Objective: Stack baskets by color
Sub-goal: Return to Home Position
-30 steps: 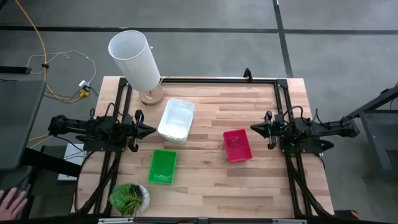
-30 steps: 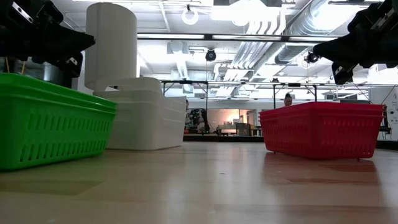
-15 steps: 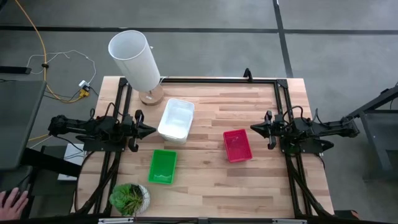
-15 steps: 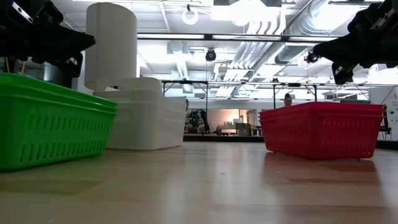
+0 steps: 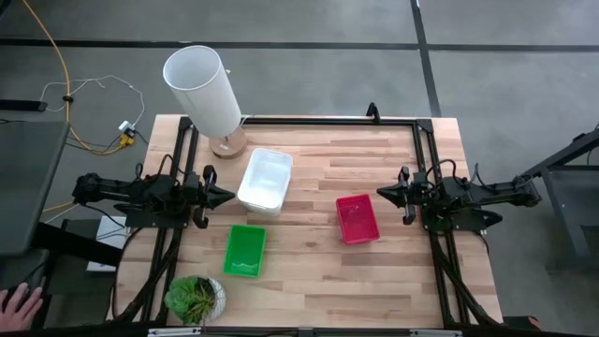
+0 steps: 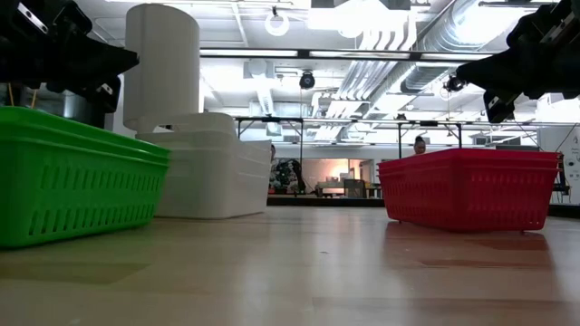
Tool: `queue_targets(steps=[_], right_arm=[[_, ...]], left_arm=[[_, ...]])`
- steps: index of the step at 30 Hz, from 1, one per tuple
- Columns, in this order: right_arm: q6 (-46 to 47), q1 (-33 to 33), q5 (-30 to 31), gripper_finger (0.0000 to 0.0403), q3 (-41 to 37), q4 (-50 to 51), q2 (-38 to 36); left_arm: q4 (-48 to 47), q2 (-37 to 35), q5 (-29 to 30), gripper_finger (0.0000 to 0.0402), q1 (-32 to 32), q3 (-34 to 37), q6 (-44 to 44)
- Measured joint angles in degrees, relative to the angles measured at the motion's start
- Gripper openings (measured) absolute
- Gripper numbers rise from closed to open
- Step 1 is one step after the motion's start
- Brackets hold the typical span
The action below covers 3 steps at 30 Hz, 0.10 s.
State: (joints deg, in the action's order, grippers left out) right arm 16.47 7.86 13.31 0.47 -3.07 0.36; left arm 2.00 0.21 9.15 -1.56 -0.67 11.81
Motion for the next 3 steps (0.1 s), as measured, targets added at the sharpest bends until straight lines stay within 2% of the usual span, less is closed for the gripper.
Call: queue_targets(steps=[3], right_arm=[[0.0, 0.0, 0.0, 0.0000, 0.0, 0.0, 0.0]], left_arm=[[0.0, 0.0, 0.0, 0.0000, 0.0, 0.0, 0.0]])
